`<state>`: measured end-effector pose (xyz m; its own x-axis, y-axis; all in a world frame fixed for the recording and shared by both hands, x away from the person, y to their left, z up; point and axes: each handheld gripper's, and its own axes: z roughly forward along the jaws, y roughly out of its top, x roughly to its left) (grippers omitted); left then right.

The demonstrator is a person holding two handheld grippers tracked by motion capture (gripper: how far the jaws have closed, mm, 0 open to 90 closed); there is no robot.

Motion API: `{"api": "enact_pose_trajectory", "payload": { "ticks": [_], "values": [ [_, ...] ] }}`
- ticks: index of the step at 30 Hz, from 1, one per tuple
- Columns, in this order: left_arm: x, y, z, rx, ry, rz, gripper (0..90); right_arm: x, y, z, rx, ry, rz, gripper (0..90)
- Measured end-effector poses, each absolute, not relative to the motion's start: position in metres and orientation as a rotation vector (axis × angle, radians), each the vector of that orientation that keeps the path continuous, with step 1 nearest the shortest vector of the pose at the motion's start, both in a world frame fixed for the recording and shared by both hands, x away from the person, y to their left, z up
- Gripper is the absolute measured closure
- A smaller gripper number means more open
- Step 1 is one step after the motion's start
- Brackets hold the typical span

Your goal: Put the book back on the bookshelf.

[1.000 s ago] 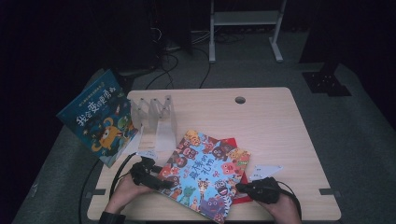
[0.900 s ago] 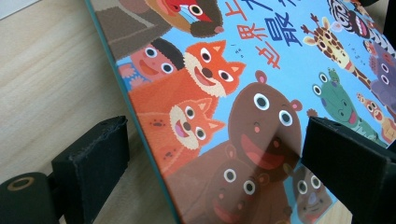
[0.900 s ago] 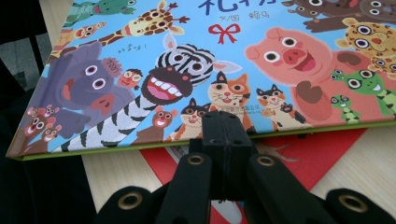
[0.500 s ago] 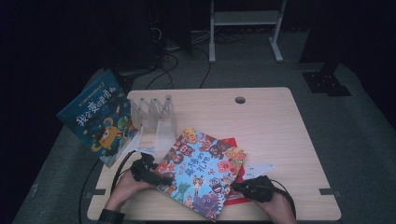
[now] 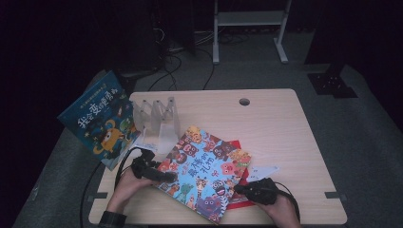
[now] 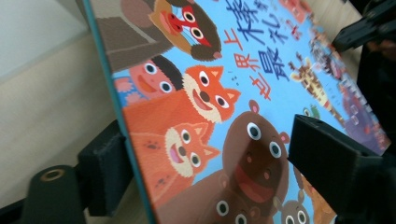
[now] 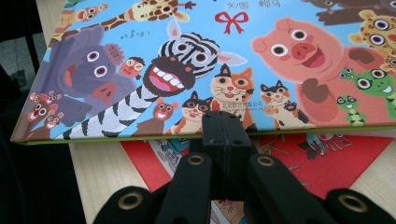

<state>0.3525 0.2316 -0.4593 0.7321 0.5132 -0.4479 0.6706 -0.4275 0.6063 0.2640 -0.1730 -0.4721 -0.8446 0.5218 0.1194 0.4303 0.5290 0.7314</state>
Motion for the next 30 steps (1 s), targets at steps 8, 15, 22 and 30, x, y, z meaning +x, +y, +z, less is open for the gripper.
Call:
{"api": "enact_pose_trajectory", "payload": {
  "ticks": [8,15,22,30],
  "values": [
    [0.359,0.231,-0.423,2.082,0.832,-0.2,29.8,0.268,-0.171,-0.472,0.823,2.64,1.238,89.2],
    [0.365,0.226,-0.397,2.071,0.808,-0.148,37.5,0.271,-0.169,-0.474,0.818,2.639,1.253,89.2],
    [0.371,0.221,-0.377,2.079,0.8,-0.117,45.1,0.277,-0.161,-0.474,0.8,2.645,1.253,89.2],
    [0.376,0.207,-0.374,2.13,0.791,-0.115,52.1,0.282,-0.149,-0.472,0.762,2.649,1.272,89.3]
  ]
}}
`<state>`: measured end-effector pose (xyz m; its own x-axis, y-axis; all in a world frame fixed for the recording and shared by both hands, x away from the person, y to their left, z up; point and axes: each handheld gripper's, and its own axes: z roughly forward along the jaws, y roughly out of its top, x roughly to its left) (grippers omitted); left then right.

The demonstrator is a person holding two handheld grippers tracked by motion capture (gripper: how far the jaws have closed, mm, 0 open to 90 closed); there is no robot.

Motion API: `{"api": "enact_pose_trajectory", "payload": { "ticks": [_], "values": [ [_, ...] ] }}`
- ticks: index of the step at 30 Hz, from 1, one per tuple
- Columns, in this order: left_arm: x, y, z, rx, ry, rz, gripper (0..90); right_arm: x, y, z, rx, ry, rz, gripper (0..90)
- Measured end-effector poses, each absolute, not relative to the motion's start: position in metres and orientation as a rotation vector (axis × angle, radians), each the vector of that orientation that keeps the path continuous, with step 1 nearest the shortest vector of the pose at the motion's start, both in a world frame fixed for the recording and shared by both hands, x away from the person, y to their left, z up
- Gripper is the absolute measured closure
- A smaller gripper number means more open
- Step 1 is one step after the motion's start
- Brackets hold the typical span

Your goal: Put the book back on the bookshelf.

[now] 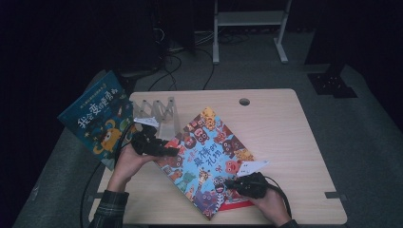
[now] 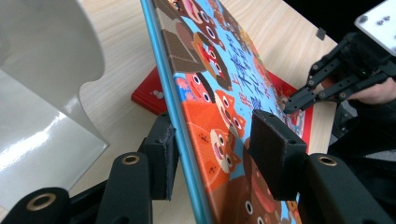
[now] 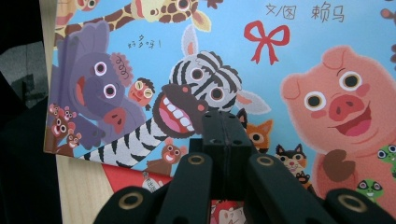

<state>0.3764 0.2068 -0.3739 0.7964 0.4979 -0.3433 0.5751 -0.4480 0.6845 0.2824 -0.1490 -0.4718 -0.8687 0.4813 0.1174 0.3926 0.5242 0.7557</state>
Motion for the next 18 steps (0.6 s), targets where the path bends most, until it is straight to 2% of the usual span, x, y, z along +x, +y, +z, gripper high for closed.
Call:
{"api": "enact_pose_trajectory", "payload": {
  "ticks": [5,11,18],
  "values": [
    [0.378,0.206,-0.369,2.062,0.771,-0.193,51.2,0.281,-0.15,-0.472,0.773,2.642,1.283,89.4],
    [0.379,0.199,-0.362,2.088,0.751,-0.211,53.0,0.278,-0.149,-0.472,0.754,2.615,1.266,89.5],
    [0.379,0.186,-0.347,2.14,0.71,-0.21,62.0,0.275,-0.151,-0.473,0.747,2.62,1.259,89.4]
  ]
}}
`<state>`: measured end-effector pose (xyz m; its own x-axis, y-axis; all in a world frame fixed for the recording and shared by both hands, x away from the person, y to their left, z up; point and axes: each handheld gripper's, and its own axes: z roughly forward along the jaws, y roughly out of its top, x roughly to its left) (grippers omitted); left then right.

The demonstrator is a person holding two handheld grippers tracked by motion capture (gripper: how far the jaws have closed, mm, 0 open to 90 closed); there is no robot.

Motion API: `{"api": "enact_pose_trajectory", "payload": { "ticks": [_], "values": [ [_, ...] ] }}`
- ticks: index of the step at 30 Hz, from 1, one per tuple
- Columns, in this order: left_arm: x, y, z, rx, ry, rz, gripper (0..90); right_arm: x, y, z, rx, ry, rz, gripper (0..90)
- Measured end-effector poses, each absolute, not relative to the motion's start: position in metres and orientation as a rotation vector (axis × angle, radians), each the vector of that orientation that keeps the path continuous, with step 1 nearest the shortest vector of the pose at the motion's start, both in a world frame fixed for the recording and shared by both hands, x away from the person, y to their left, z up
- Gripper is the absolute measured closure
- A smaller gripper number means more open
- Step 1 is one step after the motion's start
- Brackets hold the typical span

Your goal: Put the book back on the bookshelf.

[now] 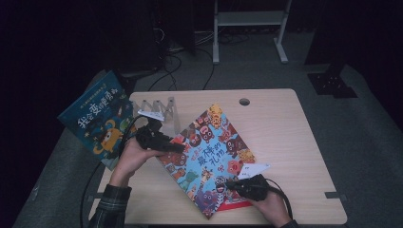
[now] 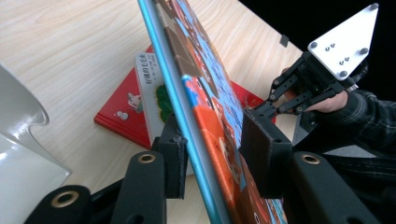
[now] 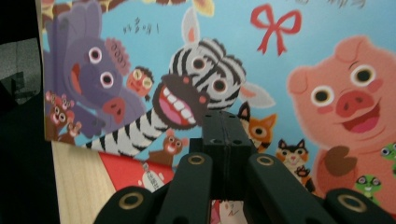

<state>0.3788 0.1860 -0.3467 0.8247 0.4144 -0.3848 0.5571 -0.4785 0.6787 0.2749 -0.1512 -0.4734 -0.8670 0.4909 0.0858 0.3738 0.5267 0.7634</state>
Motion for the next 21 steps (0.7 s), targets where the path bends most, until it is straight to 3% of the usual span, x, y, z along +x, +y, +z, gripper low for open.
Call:
{"api": "enact_pose_trajectory", "payload": {
  "ticks": [21],
  "values": [
    [0.38,0.153,-0.31,2.225,0.646,-0.223,67.8,0.271,-0.145,-0.481,0.705,2.659,1.26,89.4]
  ]
}}
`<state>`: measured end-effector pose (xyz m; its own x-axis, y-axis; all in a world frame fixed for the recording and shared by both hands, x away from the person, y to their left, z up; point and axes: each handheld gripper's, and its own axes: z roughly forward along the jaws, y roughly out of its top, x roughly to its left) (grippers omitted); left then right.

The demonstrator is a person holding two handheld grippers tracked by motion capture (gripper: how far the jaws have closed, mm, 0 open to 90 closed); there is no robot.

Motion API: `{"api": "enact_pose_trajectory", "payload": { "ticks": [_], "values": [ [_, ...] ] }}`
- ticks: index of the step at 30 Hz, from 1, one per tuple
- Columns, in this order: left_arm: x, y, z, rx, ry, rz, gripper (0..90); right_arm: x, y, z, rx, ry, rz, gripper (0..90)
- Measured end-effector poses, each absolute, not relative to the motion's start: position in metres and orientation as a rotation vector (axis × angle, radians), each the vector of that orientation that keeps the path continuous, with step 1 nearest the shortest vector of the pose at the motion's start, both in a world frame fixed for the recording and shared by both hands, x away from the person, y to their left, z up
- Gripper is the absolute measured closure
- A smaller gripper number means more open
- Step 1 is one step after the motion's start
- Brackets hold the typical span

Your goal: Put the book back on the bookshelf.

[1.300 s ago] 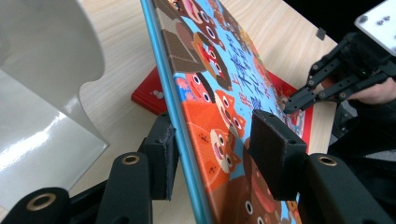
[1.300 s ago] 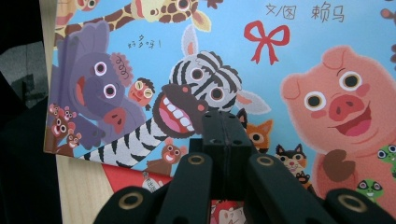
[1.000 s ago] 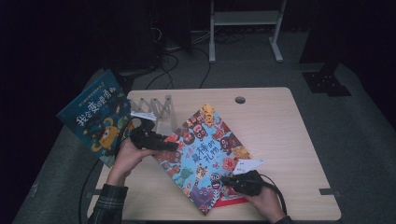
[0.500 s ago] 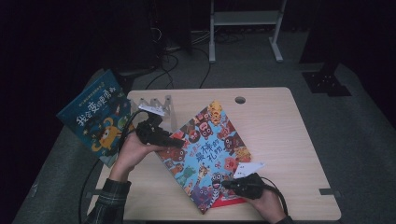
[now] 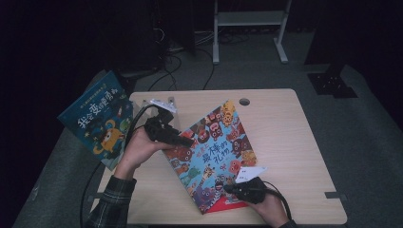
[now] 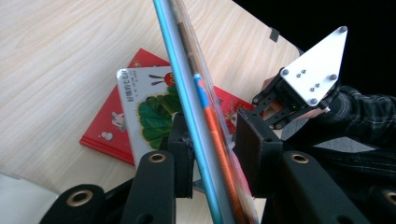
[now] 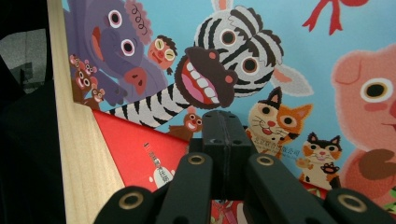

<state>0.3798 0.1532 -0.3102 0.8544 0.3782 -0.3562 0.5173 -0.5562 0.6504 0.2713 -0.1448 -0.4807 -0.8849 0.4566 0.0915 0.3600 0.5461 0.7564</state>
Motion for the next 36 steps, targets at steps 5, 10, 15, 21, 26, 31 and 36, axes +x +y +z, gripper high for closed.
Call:
{"api": "enact_pose_trajectory", "payload": {
  "ticks": [5,10,15,21,26,31,36],
  "values": [
    [0.381,0.149,-0.305,2.243,0.659,-0.218,72.6,0.271,-0.142,-0.481,0.696,2.67,1.25,89.3],
    [0.377,0.144,-0.295,2.262,0.633,-0.197,74.9,0.27,-0.136,-0.485,0.669,2.71,1.229,84.0],
    [0.373,0.139,-0.283,2.308,0.612,-0.183,76.7,0.275,-0.145,-0.483,0.722,2.667,1.218,68.8],
    [0.365,0.136,-0.268,2.339,0.571,-0.16,80.6,0.29,-0.187,-0.473,0.885,2.462,1.261,47.9],
    [0.361,0.135,-0.26,2.363,0.573,-0.129,80.6,0.299,-0.227,-0.465,0.986,2.28,1.295,34.7],
    [0.356,0.131,-0.25,2.38,0.549,-0.105,80.6,0.316,-0.255,-0.471,1.144,2.128,1.173,17.9],
    [0.353,0.127,-0.241,2.394,0.533,-0.085,80.7,0.342,-0.27,-0.483,1.329,2.097,1.023,7.0]
  ]
}}
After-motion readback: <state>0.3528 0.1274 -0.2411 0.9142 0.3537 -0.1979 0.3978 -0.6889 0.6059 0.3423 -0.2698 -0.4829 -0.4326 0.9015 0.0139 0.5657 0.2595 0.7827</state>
